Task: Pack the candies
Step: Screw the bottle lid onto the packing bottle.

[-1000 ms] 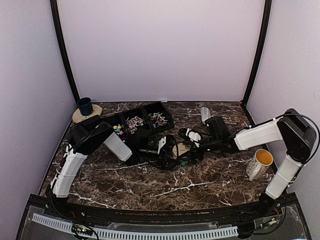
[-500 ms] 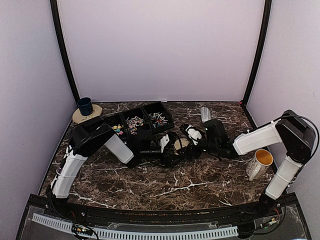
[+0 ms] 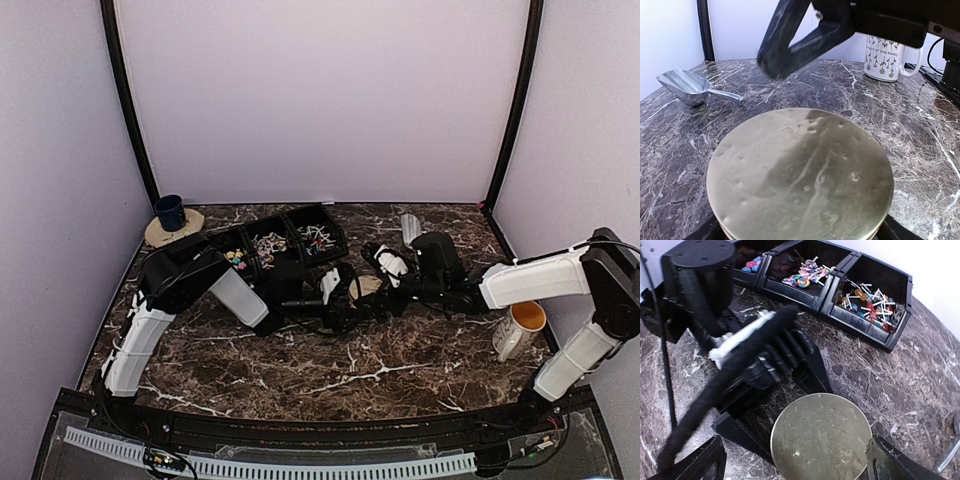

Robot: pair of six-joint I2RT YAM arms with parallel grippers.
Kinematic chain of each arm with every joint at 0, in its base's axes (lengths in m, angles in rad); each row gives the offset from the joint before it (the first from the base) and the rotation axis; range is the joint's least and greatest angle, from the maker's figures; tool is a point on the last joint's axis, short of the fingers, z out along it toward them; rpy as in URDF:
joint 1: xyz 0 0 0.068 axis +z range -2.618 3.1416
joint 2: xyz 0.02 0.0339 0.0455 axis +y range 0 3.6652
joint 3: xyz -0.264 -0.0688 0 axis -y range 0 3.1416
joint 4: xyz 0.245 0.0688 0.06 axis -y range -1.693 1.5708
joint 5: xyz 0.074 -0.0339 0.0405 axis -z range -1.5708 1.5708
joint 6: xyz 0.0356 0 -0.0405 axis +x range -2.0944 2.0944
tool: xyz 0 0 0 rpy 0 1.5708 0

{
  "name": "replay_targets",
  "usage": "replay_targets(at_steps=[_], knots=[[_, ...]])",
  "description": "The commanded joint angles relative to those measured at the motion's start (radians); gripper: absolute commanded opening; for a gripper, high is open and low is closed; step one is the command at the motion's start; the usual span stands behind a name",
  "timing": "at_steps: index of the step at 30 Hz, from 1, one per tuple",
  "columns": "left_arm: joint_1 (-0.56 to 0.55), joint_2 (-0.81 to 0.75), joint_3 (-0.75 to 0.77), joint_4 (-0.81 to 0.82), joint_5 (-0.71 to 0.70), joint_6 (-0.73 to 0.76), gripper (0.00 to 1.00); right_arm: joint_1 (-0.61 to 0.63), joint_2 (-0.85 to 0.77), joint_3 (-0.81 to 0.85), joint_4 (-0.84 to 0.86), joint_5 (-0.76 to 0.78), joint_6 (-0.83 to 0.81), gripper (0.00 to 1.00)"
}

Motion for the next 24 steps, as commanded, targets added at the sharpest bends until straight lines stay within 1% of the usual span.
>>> replay_targets(at_steps=[1,4,7,9,11,16,19,24], knots=[[0.030,0.081,-0.046,-0.285,0.025,-0.017,0.80,0.007,-0.062,-0.033,-0.069,-0.029,-0.109,0.98],[0.040,0.081,-0.054,-0.279,0.157,0.034,0.80,-0.027,-0.114,-0.057,-0.111,-0.069,-0.211,0.98],[0.041,0.082,-0.056,-0.302,0.317,0.104,0.80,-0.073,-0.146,-0.038,-0.222,-0.218,-0.362,0.97],[0.042,0.082,-0.043,-0.342,0.398,0.151,0.80,-0.099,-0.149,-0.008,-0.279,-0.306,-0.430,0.97],[0.042,0.084,-0.022,-0.398,0.469,0.199,0.80,-0.110,-0.135,0.022,-0.307,-0.346,-0.480,0.97],[0.041,0.081,0.003,-0.514,0.566,0.300,0.80,-0.132,-0.036,0.124,-0.414,-0.462,-0.658,0.97],[0.042,0.077,0.004,-0.549,0.596,0.344,0.80,-0.150,0.025,0.186,-0.472,-0.581,-0.743,0.97],[0.041,0.075,0.024,-0.625,0.617,0.394,0.80,-0.155,0.140,0.302,-0.645,-0.639,-0.896,0.97]])
